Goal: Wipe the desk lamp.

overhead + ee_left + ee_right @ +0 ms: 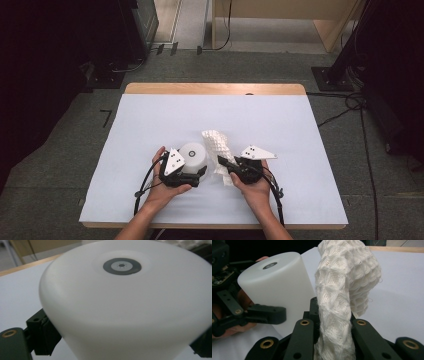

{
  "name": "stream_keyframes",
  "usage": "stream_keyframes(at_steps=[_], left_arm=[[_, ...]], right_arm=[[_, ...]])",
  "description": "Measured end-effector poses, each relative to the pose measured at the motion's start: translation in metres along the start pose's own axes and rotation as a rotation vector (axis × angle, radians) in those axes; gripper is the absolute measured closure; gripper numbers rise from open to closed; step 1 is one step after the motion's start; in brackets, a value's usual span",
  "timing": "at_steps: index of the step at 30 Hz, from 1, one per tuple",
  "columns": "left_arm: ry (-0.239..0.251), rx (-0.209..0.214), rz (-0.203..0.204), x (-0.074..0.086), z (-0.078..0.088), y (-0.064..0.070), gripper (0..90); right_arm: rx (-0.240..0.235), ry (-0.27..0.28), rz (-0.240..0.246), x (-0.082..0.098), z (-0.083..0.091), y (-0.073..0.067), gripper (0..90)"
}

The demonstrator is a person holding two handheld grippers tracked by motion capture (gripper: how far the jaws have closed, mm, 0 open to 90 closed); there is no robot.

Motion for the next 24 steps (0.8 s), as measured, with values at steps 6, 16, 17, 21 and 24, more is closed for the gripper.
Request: stream_keyframes(at_steps=[6, 16, 17, 21, 24], left_arm=[[-0.04, -0.124, 0.125, 0.005, -0.003, 0.01, 0.0], [0.005, -0.026, 0.09, -0.001, -0.003, 0.01, 8.7], [0.026, -0.007, 0.082, -0.005, 0.002, 0.008, 8.7], [0.099, 0.079, 0.106, -0.019, 0.018, -0.005, 8.8], [0.076, 0.111, 0.078, -0.017, 0.018, -0.008, 8.8]], right_arm=[[0.009, 0.014, -0.025, 0.0, 0.004, 0.006, 78.5], [-0.027, -0.036, 0.002, 0.006, -0.008, -0.006, 78.6], [-0.036, -0.039, 0.009, 0.005, -0.009, -0.009, 78.8], [-0.056, -0.065, 0.045, 0.008, -0.016, -0.021, 79.1], [-0.064, -0.077, 0.045, 0.01, -0.019, -0.024, 79.3]])
Point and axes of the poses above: each handheld gripper's, and its own axes: z roughly backward along the jaws, x roughly out of its underside, y roughly to its right, the point moved 8 cm from there along -z, roughly forward along the jaws, and after that the axes turned 15 degrees about -y, right-handed, at the moved point
